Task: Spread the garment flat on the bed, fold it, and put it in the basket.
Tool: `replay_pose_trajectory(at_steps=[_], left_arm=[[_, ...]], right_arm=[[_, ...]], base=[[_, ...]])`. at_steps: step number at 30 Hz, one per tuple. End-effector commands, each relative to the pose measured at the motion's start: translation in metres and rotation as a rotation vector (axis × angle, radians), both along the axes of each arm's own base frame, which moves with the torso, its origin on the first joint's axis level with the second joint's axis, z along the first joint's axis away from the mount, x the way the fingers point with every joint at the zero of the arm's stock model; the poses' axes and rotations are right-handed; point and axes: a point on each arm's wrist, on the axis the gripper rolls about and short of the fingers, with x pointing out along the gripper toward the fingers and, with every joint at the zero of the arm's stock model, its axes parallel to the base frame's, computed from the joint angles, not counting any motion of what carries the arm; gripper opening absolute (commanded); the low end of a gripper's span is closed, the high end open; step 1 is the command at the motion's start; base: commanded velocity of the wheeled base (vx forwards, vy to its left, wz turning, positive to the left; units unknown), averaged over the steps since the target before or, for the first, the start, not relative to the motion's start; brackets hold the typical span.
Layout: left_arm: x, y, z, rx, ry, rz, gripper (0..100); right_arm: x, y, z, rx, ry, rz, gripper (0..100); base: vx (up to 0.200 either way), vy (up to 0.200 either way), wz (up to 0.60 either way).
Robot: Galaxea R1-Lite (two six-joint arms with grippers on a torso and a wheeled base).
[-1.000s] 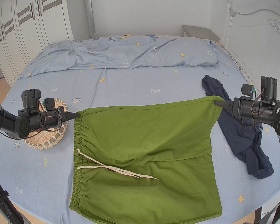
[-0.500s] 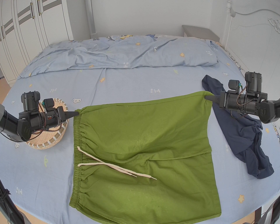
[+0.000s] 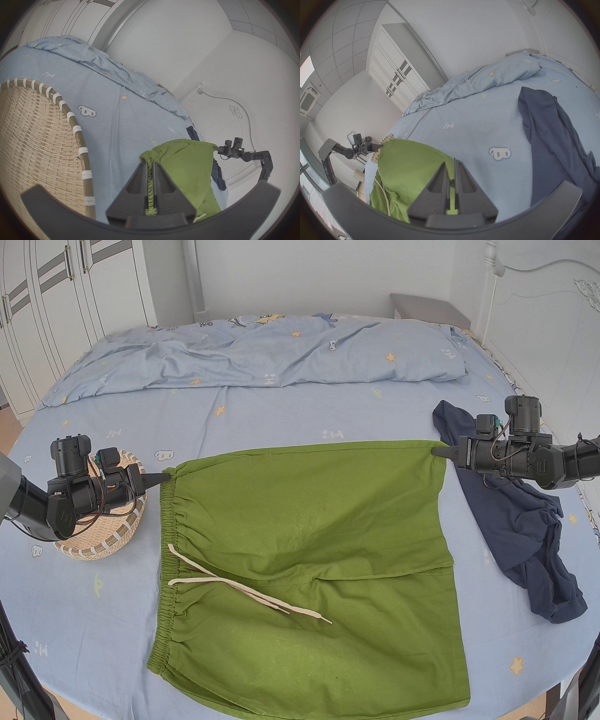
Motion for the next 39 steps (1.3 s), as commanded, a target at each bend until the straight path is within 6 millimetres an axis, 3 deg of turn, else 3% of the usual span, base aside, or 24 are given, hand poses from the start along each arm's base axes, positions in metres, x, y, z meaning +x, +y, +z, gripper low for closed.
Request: replay_pose_trajectory(at_steps=[1,15,27,28,33,34,39], left_arm=[[0.006,0.002,-0.004,0.0,0.003,0.003,0],[0.018,0.002,-0.012,0.017,0.008,0.055,0],[0.024,-0.001,-0.021,0.016,0.024,0.047,0],[0.025,-0.001,-0.021,0.016,0.024,0.047,0],[0.029,0.0,-0.026,0.026,0.032,0.079,0],[0.029,-0.001,-0.025,0.028,0.027,0.083,100],[0.028,-0.009,-0.022,0.032,0.01,0.074,100]], right_arm=[[0.015,-0.001,-0.012,-0.002,0.022,-0.005,0],[0.04,-0.009,-0.024,-0.006,0.048,-0.03,0],[0.051,-0.004,-0.039,-0.017,0.068,-0.04,0],[0.051,-0.003,-0.041,-0.017,0.071,-0.039,100],[0.054,-0.001,-0.047,-0.018,0.081,-0.036,100],[0.054,-0.001,-0.047,-0.018,0.081,-0.036,100],[0.053,-0.003,-0.046,-0.018,0.081,-0.044,100]], base=[[0.0,0.0,0.0],[0.0,0.0,0.0],[0.0,0.0,0.0],[0.0,0.0,0.0],[0.0,0.0,0.0],[0.0,0.0,0.0],[0.0,0.0,0.0]])
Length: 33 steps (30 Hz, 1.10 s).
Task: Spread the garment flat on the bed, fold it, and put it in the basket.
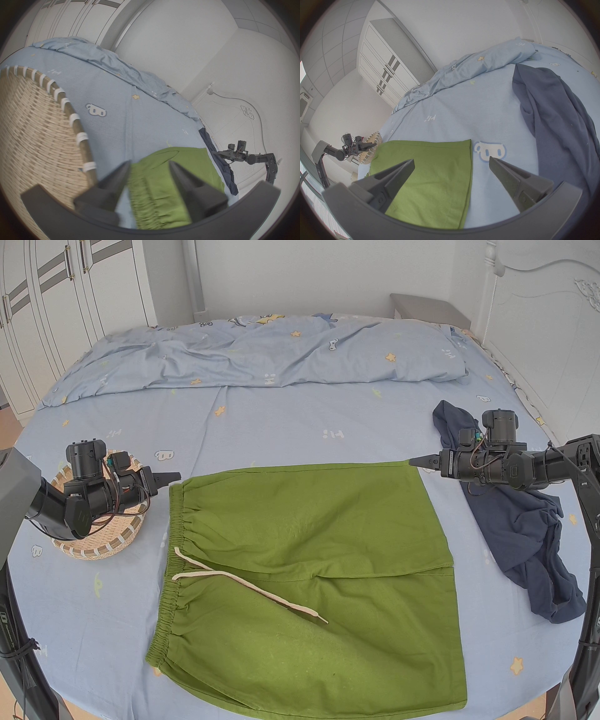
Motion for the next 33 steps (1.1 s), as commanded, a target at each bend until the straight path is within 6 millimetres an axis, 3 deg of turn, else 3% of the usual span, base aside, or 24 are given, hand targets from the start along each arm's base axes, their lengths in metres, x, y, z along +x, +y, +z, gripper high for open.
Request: replay_pose_trajectory(at_steps=[1,6,11,15,19,23,24,27,28,30,33], left_arm=[[-0.002,-0.006,0.0,-0.001,-0.004,-0.013,100],[-0.007,-0.011,0.005,0.001,-0.018,-0.022,100],[-0.024,-0.02,0.027,0.001,-0.062,-0.043,100],[-0.043,-0.03,0.044,0.002,-0.099,-0.069,100],[-0.068,-0.032,0.049,-0.058,-0.046,-0.057,100],[-0.105,-0.03,0.046,-0.187,0.073,-0.023,100],[-0.123,-0.03,0.041,-0.222,0.124,-0.011,100],[-0.141,-0.03,0.031,-0.234,0.173,-0.009,100],[-0.163,-0.03,0.017,-0.244,0.239,-0.003,100],[-0.175,-0.031,0.008,-0.247,0.28,-0.004,100],[-0.219,-0.034,-0.021,-0.262,0.41,-0.023,100]], right_arm=[[-0.002,-0.002,-0.001,0.0,0.007,-0.003,100],[-0.004,-0.005,0.001,0.003,0.01,-0.008,100],[-0.017,-0.006,0.019,0.01,-0.011,-0.01,100],[-0.04,-0.007,0.042,0.011,-0.035,-0.01,100],[-0.077,-0.013,0.052,0.017,0.0,-0.023,100],[-0.129,-0.017,0.043,0.023,0.086,-0.028,100],[-0.152,-0.019,0.035,0.023,0.128,-0.03,100],[-0.172,-0.019,0.028,0.026,0.159,-0.024,100],[-0.194,-0.019,0.019,0.032,0.187,-0.013,100],[-0.204,-0.019,0.015,0.035,0.199,-0.006,100],[-0.236,-0.02,-0.003,0.034,0.258,-0.007,100]], base=[[0.0,0.0,0.0],[0.0,0.0,0.0],[0.0,0.0,0.0],[0.0,0.0,0.0],[0.0,0.0,0.0],[0.0,0.0,0.0],[0.0,0.0,0.0],[0.0,0.0,0.0],[0.0,0.0,0.0],[0.0,0.0,0.0],[0.0,0.0,0.0]])
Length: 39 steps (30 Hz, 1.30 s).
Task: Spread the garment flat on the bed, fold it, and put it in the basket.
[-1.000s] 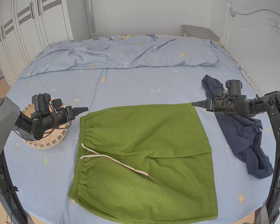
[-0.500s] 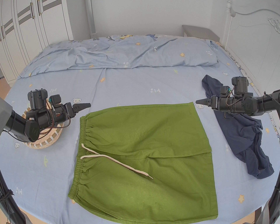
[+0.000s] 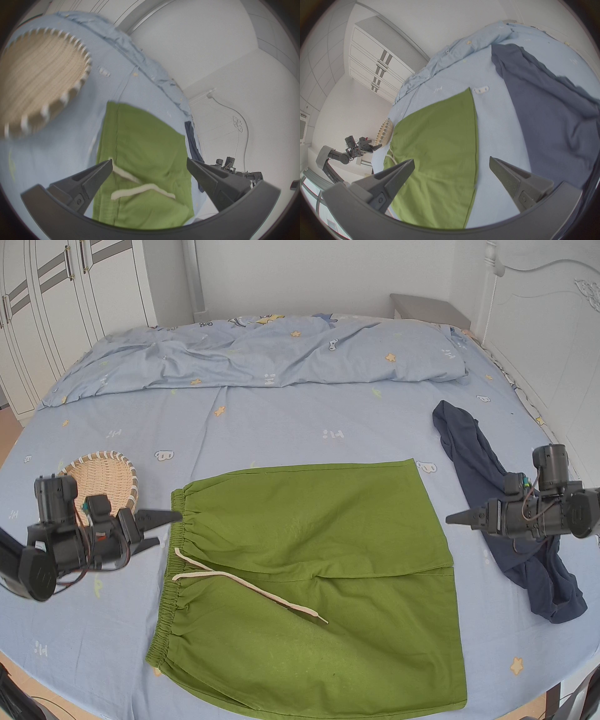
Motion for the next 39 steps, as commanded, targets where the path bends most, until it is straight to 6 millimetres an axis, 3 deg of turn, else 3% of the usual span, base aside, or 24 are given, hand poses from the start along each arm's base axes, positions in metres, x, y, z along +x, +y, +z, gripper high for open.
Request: replay_pose_trajectory(at_steps=[1,3,7,12,24,39], left_arm=[[-0.091,-0.003,-0.028,-0.064,0.178,-0.013,100],[-0.115,-0.004,-0.039,-0.084,0.226,-0.043,100],[-0.143,-0.005,-0.049,-0.099,0.266,-0.08,100],[-0.156,-0.007,-0.054,-0.101,0.292,-0.088,100],[-0.153,-0.006,-0.084,-0.007,0.43,-0.153,100],[-0.142,0.0,-0.097,0.0,0.496,-0.125,100]], right_arm=[[-0.085,-0.003,-0.005,0.013,0.029,0.008,100],[-0.103,-0.004,-0.011,0.013,0.052,0.007,100],[-0.114,-0.002,-0.016,0.005,0.064,0.016,100],[-0.114,-0.002,-0.016,0.003,0.065,0.02,100],[-0.111,0.002,-0.025,-0.001,0.103,0.036,100],[-0.109,0.002,-0.032,-0.002,0.121,0.036,100]], base=[[0.0,0.0,0.0],[0.0,0.0,0.0],[0.0,0.0,0.0],[0.0,0.0,0.0],[0.0,0.0,0.0],[0.0,0.0,0.0]])
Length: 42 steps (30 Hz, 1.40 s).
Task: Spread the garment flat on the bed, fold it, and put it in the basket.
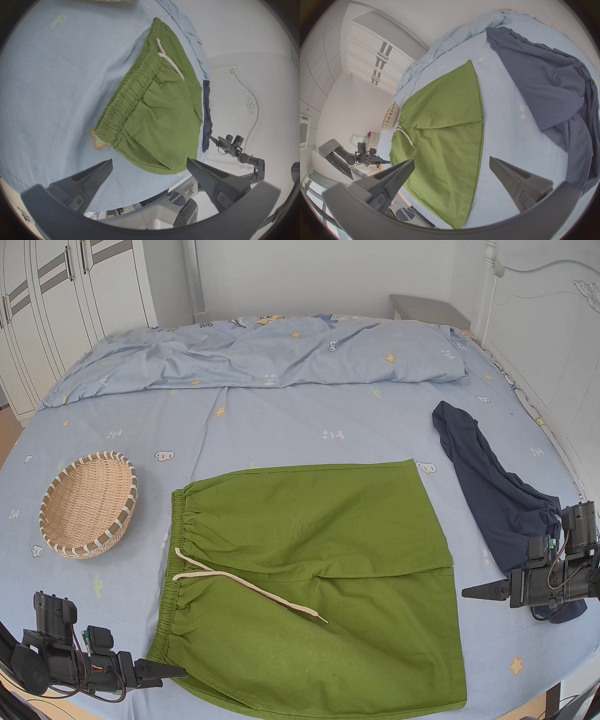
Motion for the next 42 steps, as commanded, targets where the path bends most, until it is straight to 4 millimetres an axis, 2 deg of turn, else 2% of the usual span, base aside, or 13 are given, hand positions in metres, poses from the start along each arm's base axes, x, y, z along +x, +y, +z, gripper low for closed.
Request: replay_pose_trajectory(at_steps=[1,5,21,22,33,38,42], left_arm=[[0.008,0.006,-0.008,0.002,0.042,0.035,100],[0.012,0.013,-0.008,0.001,0.033,0.074,100],[0.025,0.015,-0.013,0.005,0.005,0.08,100],[0.025,0.015,-0.013,0.006,0.004,0.079,0],[0.027,0.016,-0.018,0.011,-0.011,0.086,0],[0.024,0.015,-0.017,0.013,-0.008,0.088,0],[0.016,0.014,-0.017,0.022,-0.01,0.08,0]], right_arm=[[0.001,0.0,-0.003,0.0,0.003,0.0,100],[0.001,0.0,-0.004,0.0,-0.003,0.0,100],[0.0,0.0,-0.004,0.001,0.001,0.001,100],[0.0,0.0,-0.004,0.0,-0.002,0.002,100],[-0.001,-0.001,-0.006,0.001,0.01,-0.007,100],[-0.009,-0.006,-0.021,0.0,0.082,-0.026,100],[-0.032,-0.009,-0.042,0.003,0.196,-0.037,100]], base=[[0.0,0.0,0.0],[0.0,0.0,0.0],[0.0,0.0,0.0],[0.0,0.0,0.0],[0.0,0.0,0.0],[0.0,0.0,0.0],[0.0,0.0,0.0]])
